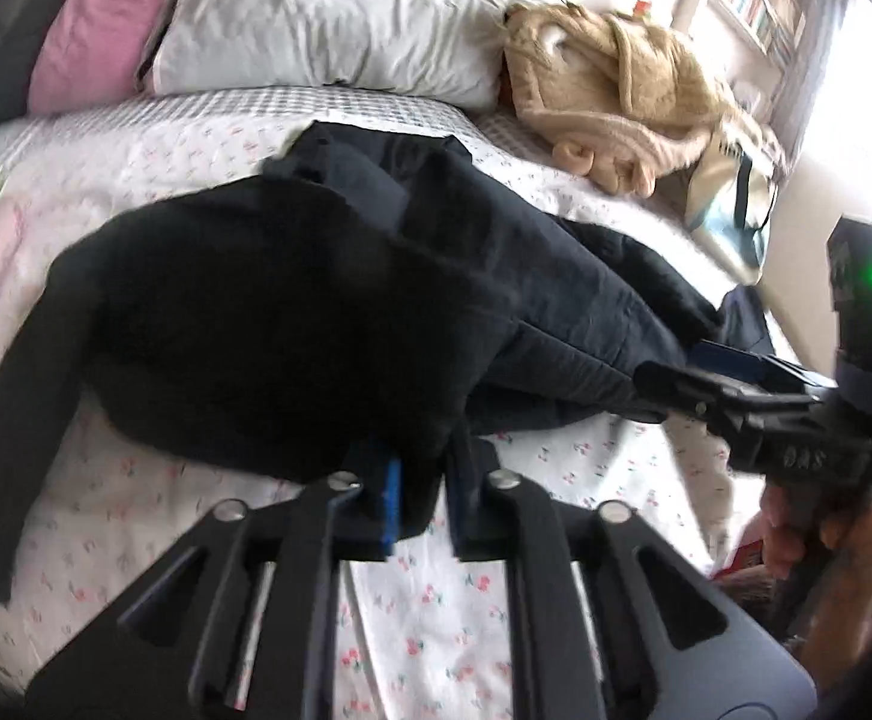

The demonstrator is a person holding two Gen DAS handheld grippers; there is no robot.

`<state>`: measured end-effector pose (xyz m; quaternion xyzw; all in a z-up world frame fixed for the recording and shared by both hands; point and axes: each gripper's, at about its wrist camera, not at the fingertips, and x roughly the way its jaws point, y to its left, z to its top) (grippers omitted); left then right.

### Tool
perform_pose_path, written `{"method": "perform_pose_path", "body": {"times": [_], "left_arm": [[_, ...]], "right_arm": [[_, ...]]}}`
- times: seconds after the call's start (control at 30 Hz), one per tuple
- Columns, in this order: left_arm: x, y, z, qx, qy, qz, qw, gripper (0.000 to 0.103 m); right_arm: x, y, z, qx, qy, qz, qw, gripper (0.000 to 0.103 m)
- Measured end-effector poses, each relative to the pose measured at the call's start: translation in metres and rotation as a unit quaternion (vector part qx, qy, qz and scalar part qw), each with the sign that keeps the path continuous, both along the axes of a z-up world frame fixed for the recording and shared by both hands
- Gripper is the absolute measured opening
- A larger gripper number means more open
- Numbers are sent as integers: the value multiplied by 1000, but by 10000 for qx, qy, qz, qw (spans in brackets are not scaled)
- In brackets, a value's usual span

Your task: Fold large clothes

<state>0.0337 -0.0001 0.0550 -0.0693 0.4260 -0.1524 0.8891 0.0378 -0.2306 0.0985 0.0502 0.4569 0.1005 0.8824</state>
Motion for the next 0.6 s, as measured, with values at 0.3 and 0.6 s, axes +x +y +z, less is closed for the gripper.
{"method": "perform_pose_path", "body": {"times": [0.3, 0.6], "left_arm": [[-76, 78, -3, 457, 204, 235, 9985, 1], [-82, 107, -9, 519, 510, 567, 9957, 78]], "right_arm": [[-8, -17, 5, 798, 590, 151, 9949, 103], [-3, -11, 9, 890, 926, -216, 9915, 103]]}}
